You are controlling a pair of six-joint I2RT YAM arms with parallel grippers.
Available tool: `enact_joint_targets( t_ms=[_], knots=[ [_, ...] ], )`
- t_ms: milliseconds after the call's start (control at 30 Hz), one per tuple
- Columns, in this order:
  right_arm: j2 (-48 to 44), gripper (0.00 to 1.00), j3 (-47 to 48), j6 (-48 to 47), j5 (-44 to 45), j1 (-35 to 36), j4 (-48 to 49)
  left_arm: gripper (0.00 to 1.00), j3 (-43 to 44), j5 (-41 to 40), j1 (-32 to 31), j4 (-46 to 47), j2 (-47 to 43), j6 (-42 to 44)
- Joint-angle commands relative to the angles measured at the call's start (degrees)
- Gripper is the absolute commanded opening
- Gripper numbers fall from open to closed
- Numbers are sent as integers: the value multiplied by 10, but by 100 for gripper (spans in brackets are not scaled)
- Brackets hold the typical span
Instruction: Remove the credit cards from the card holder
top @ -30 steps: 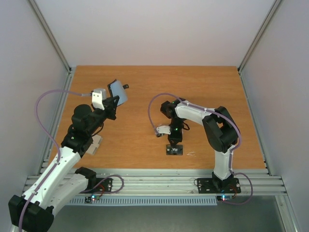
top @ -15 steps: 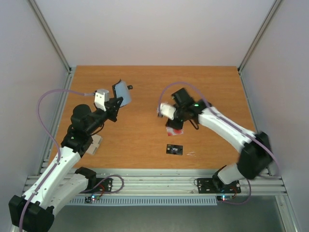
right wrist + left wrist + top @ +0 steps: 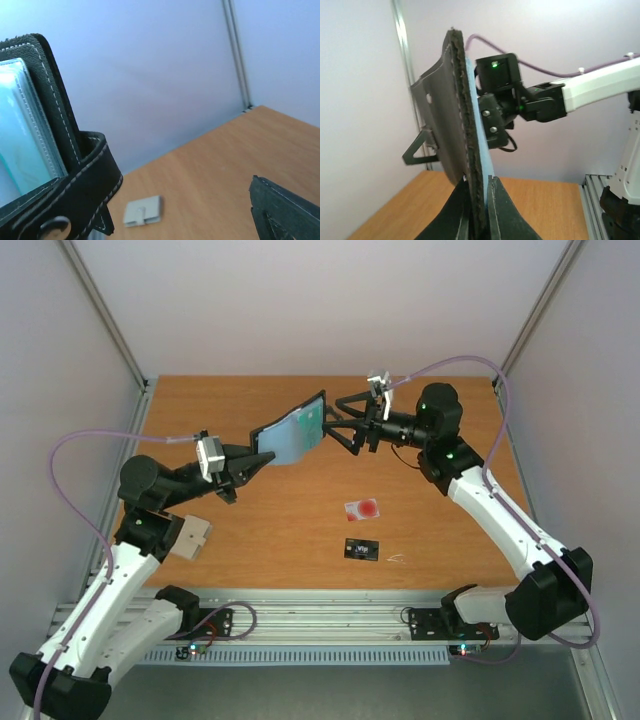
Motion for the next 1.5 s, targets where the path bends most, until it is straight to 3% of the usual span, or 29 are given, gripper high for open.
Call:
enact_joint_targets(
  t_ms=[0,100,267,467,567,633,767,900,967,1133,1233,1300,1333,1400,1467],
  knots=[
    [7,97,25,96,-70,14,90,0,14,53,-1,62,-14,47],
    [17,94,58,27,-84,36,-6,0,13,52,-2,65,-14,47],
    [28,84,64,17,-120,42,-22,0,11,51,-2,64,-15,47],
    [38,34,83,19,-159,54,-40,0,8,33,-6,57,-14,35],
    [34,11,86,22,-164,57,-46,1,1,-26,-9,39,-14,6],
    [26,1,86,17,-137,57,-72,17,-5,-90,-9,15,-13,-14],
    [12,1,96,-15,-74,59,-145,42,-24,-212,-10,-23,-9,-45],
    [4,1,123,-84,-19,83,-242,56,-30,-215,-10,-36,-4,-73],
    [2,1,132,-101,-8,89,-274,55,-28,-202,-10,-40,0,-84],
    [-7,1,135,-122,-2,90,-292,30,-26,-169,-10,-50,0,-86],
    [-9,1,137,-130,-7,90,-292,20,-26,-138,-10,-51,1,-89],
    [-12,1,139,-130,-4,88,-293,24,-25,-135,-10,-50,0,-92],
    [-12,1,141,-127,1,87,-294,34,-24,-147,-10,-50,-1,-92],
    [-7,1,151,-111,22,82,-304,49,-21,-206,-9,-55,-3,-91],
    [5,1,170,-80,65,72,-328,53,-17,-306,-7,-62,-4,-92]
  ],
)
